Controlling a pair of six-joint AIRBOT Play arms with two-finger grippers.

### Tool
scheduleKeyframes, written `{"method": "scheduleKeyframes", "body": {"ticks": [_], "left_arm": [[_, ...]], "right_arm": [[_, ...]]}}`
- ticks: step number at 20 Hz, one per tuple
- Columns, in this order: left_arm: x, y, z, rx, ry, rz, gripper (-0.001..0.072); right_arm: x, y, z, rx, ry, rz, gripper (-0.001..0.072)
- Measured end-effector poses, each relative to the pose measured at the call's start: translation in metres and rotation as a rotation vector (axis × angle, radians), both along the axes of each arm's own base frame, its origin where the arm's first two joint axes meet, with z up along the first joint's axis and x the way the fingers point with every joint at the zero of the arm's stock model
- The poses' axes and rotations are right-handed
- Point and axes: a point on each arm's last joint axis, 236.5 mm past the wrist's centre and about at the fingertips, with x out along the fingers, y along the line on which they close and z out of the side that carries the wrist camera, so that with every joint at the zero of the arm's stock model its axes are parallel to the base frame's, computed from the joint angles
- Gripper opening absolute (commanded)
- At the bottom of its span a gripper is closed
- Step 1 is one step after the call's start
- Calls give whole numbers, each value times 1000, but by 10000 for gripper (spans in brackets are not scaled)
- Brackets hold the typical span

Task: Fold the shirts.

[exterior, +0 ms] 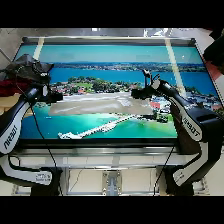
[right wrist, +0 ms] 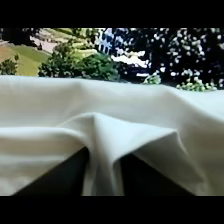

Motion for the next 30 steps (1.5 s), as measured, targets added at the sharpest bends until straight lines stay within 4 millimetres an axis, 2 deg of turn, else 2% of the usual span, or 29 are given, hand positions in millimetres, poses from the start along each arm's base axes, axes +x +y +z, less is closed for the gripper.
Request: {"method": "scheduleKeyframes", "body": {"ticks": [3, 5, 6, 8, 10, 12, 14, 15, 16, 18, 21, 24, 26, 30], "left_arm": [[5, 0, 22, 1, -55, 2, 598], [9, 0, 51, 6, -119, 1, 598], [11, 0, 68, 6, -160, 0, 598], [14, -4, 101, 6, -238, -8, 597], [18, -11, 128, 5, -302, -24, 598], [23, -25, 144, -1, -338, -52, 597], [27, -44, 154, -9, -365, -93, 597], [29, -54, 157, -13, -373, -113, 597], [30, -64, 160, -17, -383, -134, 598], [31, -79, 163, -30, -394, -156, 597], [31, -90, 164, -60, -402, -152, 597], [31, -97, 164, -87, -405, -144, 597], [30, -101, 164, -104, -405, -140, 597], [30, -103, 164, -116, -406, -136, 597]], "right_arm": [[3, 3, 30, 7, -12, 32, 507], [-4, -4, 59, -26, -11, 73, 507], [-8, -14, 77, -60, -20, 89, 508], [-14, -48, 110, -143, -46, 68, 511], [-10, -94, 139, -177, -84, -53, 558], [-6, -132, 146, -100, -77, -210, 556], [-9, -146, 129, 59, 1, -291, 575], [-12, -147, 116, 145, 56, -303, 652], [-14, -147, 104, 212, 103, -309, 700], [-20, -146, 75, 319, 202, -315, 700], [-24, -139, 41, 420, 285, -291, 700], [-24, -131, 15, 485, 324, -269, 698], [-25, -121, 5, 531, 348, -249, 690], [-30, -85, -7, 607, 396, -174, 687]]}}
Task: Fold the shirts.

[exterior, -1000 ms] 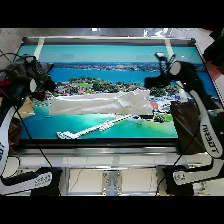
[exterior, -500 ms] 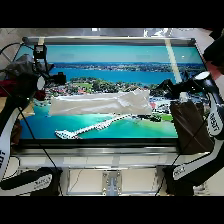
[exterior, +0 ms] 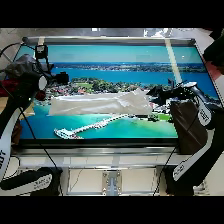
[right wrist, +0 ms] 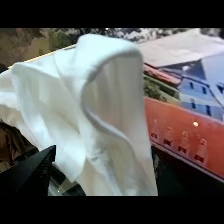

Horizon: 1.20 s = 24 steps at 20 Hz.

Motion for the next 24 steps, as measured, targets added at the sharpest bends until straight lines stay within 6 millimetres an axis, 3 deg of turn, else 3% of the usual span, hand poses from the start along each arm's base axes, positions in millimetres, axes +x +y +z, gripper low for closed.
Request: {"method": "scheduleKeyframes", "body": {"ticks": [3, 4, 5, 7, 8, 9, 12, 18, 21, 24], "left_arm": [[0, -1, 0, -4, 1, 1, 597], [0, -1, 0, -5, 0, 1, 596], [0, -1, 0, -5, 1, 1, 590], [0, -2, -3, -7, 6, -1, 353], [0, -5, -6, -16, 16, -2, 136], [1, -9, -12, -26, 27, -5, 8], [-1, -40, -45, -70, 106, -67, 8], [-28, -151, -132, -201, 307, -286, 8], [-43, -193, -161, -230, 354, -360, 9], [-49, -219, -175, -258, 376, -390, 8]], "right_arm": [[-6, 31, -3, 25, -1, 72, 683], [-10, 41, -4, 32, 3, 99, 589], [-14, 47, -5, 29, 5, 123, 390], [-24, 57, -10, 12, 16, 177, 22], [-26, 63, -6, 18, 14, 191, 15], [-28, 68, 0, 33, 13, 203, 15], [-28, 84, 39, 108, -31, 219, 15], [-33, 113, 136, 148, -180, 261, 13], [-38, 139, 179, 115, -274, 323, 12], [-44, 171, 210, 35, -364, 408, 12]]}}
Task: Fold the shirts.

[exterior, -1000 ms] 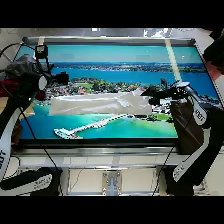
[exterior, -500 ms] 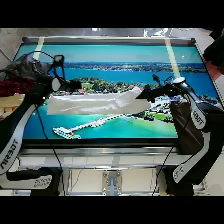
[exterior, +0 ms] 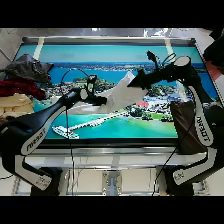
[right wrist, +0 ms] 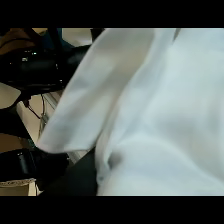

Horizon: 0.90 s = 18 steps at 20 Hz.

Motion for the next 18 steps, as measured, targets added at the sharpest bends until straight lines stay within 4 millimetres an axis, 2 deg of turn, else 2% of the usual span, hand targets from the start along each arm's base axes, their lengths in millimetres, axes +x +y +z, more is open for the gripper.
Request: {"method": "scheduleKeyframes", "body": {"ticks": [2, 4, 5, 7, 9, 11, 13, 15, 16, 17, 18], "left_arm": [[8, -7, 9, -25, -19, 1, 8], [27, 2, 41, -52, -76, 28, 8], [38, 15, 62, -49, -118, 43, 8], [58, 63, 110, -7, -219, 87, 8], [72, 131, 166, 57, -332, 169, 8], [71, 194, 216, 96, -421, 270, 8], [61, 249, 258, 136, -499, 367, 8], [46, 289, 289, 160, -550, 446, 8], [39, 304, 297, 175, -560, 475, 8], [32, 318, 302, 190, -558, 500, 8], [27, 326, 305, 196, -557, 518, 8]], "right_arm": [[-3, 20, 14, -51, -61, 31, 11], [-8, 36, 22, -100, -104, 51, 11], [-11, 46, 25, -113, -119, 59, 11], [-14, 67, 29, -123, -147, 62, 10], [-11, 93, 28, -113, -174, 47, 10], [-9, 131, 22, -74, -190, 31, 10], [-9, 178, 16, -6, -194, 23, 11], [-10, 225, 15, 72, -201, 14, 13], [-11, 249, 18, 121, -211, 7, 62], [-12, 271, 22, 174, -226, -7, 327], [-12, 287, 27, 218, -240, -25, 642]]}}
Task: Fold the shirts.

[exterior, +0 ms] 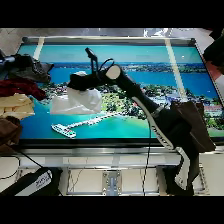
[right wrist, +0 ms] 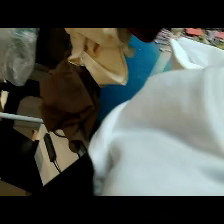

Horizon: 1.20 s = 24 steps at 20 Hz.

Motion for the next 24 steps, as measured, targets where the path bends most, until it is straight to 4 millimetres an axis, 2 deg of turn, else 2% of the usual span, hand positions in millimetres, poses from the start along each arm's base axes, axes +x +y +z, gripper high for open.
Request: {"method": "scheduleKeyframes", "body": {"ticks": [1, 4, 7, 9, 10, 11, 13, 15, 16, 17, 19, 22, 24], "left_arm": [[-5, 7, 1, 2, 7, 16, 9], [-13, 17, 0, 3, 23, 39, 8], [-16, 21, -3, 0, 37, 47, 8], [-16, 21, -5, -8, 45, 47, 8], [-16, 20, -6, -15, 45, 46, 8], [-16, 19, -6, -20, 44, 45, 8], [-16, 19, -7, -26, 48, 45, 8], [-16, 18, -8, -30, 50, 44, 8], [-15, 18, -10, -33, 53, 43, 8], [-14, 18, -11, -34, 56, 43, 9], [-13, 18, -15, -37, 64, 43, 8], [-11, 18, -20, -40, 76, 42, 8], [-11, 18, -21, -42, 80, 42, 9]], "right_arm": [[0, 13, 8, 49, -4, -18, 690], [-3, 28, 27, 134, -4, -36, 689], [-1, 14, 49, 144, -45, -11, 687], [14, -15, 46, 64, -109, -6, 687], [26, -35, 35, -8, -125, -16, 687], [41, -62, 11, -111, -112, -39, 687], [73, -125, -47, -308, -15, -141, 685], [85, -176, -105, -418, 143, -219, 685], [81, -191, -133, -446, 230, -222, 685], [76, -199, -157, -452, 313, -217, 685], [63, -198, -193, -420, 439, -186, 685], [50, -174, -220, -320, 553, -144, 683], [45, -152, -226, -245, 590, -127, 603]]}}
